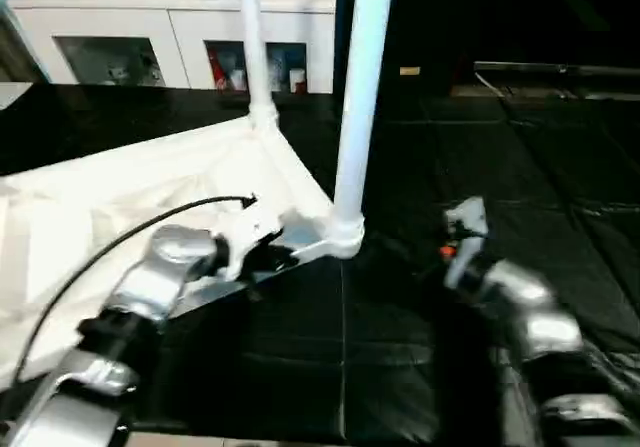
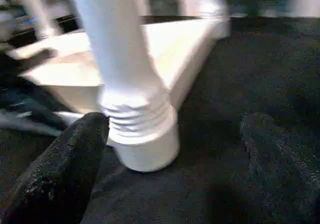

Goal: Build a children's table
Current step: Rotate leg to tighten

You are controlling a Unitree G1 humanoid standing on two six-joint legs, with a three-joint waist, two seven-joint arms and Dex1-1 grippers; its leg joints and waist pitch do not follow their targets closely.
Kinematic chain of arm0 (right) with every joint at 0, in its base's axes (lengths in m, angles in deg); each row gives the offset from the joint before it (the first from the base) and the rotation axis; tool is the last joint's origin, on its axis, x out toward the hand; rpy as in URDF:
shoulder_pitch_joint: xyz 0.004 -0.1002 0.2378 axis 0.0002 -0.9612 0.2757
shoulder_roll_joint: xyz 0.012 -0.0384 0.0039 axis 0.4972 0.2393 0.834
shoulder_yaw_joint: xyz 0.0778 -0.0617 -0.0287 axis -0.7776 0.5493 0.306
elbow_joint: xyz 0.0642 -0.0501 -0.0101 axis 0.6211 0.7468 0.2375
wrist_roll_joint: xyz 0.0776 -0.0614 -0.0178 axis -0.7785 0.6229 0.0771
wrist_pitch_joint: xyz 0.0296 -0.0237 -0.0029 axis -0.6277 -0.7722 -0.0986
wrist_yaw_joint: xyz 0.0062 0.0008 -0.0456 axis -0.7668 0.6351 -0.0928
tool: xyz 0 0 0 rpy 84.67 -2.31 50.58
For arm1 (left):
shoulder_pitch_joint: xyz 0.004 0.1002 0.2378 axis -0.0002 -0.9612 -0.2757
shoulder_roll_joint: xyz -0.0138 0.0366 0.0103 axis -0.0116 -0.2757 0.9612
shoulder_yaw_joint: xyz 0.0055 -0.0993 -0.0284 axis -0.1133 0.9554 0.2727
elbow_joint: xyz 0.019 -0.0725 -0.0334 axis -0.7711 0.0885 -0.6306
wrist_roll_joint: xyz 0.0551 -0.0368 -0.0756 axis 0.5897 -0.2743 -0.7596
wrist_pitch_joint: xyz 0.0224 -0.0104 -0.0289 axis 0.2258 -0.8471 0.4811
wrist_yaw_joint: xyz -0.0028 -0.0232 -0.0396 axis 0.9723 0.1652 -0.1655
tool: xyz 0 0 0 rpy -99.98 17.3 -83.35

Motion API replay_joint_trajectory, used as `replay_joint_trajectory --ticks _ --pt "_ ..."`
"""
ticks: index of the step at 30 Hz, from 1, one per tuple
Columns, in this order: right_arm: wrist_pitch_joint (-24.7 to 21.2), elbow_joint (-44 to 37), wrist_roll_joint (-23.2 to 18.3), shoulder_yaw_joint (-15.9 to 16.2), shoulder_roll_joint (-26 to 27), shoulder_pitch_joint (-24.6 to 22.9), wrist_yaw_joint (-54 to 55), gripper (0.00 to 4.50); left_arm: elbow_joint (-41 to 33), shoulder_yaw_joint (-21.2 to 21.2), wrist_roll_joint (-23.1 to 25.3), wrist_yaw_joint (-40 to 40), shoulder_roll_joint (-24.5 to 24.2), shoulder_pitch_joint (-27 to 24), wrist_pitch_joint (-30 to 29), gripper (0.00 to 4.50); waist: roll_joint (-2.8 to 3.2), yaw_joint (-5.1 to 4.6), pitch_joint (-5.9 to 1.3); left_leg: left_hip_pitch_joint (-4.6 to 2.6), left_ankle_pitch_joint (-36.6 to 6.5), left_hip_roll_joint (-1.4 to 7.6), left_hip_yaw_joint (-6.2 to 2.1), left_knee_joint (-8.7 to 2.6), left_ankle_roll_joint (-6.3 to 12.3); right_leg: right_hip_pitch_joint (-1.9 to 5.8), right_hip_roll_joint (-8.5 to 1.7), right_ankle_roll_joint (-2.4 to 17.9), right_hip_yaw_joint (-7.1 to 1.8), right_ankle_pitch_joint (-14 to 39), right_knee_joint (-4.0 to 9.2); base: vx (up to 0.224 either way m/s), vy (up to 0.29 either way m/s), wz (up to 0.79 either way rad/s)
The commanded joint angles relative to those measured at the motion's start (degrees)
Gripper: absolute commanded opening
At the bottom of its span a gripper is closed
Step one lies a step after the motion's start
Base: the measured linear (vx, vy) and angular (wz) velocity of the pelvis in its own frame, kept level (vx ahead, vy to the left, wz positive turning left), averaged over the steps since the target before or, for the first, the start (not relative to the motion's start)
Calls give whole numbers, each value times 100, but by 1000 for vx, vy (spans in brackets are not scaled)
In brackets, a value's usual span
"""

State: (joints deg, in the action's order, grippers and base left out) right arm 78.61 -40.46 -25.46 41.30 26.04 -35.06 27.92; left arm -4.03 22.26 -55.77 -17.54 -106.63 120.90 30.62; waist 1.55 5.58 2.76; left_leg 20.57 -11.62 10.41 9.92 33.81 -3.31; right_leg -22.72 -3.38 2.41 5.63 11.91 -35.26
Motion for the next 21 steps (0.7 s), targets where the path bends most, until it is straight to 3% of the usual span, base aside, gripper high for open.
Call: replay_joint_trajectory --ticks 1,6,10,13,17,21 --pt "-29 -103 64 299 -156 179 -603 448 -102 -263 97 -499 -205 -90 315 0 -36 55 -386 24 -263 331 -99 -298 747 362 -582 1256 -359 138 351 0 0 0" --pt "141 120 425 747 -269 576 -1098 448 -107 -336 3 -1058 -425 -94 633 0 -25 99 -380 8 -330 348 -92 -301 641 320 -584 1221 -362 463 363 0 0 0" --pt "193 304 611 912 -186 818 -1239 448 -187 -422 -15 -1381 -554 -106 753 0 -39 149 -406 -22 -186 377 -88 -290 608 298 -583 1333 -378 47 281 0 0 0" --pt "217 381 679 1063 -135 902 -1448 448 -280 -476 -25 -1522 -616 -122 795 0 -34 156 -415 8 -110 365 -90 -276 635 314 -585 1382 -369 -150 250 0 0 0" --pt "200 451 737 1355 -97 934 -1841 448 -344 -542 -24 -1691 -674 -139 884 0 -59 175 -392 17 -273 368 -87 -282 613 314 -599 1317 -371 142 282 0 0 0" --pt "254 549 800 1442 -46 970 -1895 448 -363 -571 -16 -1738 -675 -147 914 0 -62 179 -375 10 -423 368 -85 -297 489 306 -603 1238 -382 513 323 0 0 0"
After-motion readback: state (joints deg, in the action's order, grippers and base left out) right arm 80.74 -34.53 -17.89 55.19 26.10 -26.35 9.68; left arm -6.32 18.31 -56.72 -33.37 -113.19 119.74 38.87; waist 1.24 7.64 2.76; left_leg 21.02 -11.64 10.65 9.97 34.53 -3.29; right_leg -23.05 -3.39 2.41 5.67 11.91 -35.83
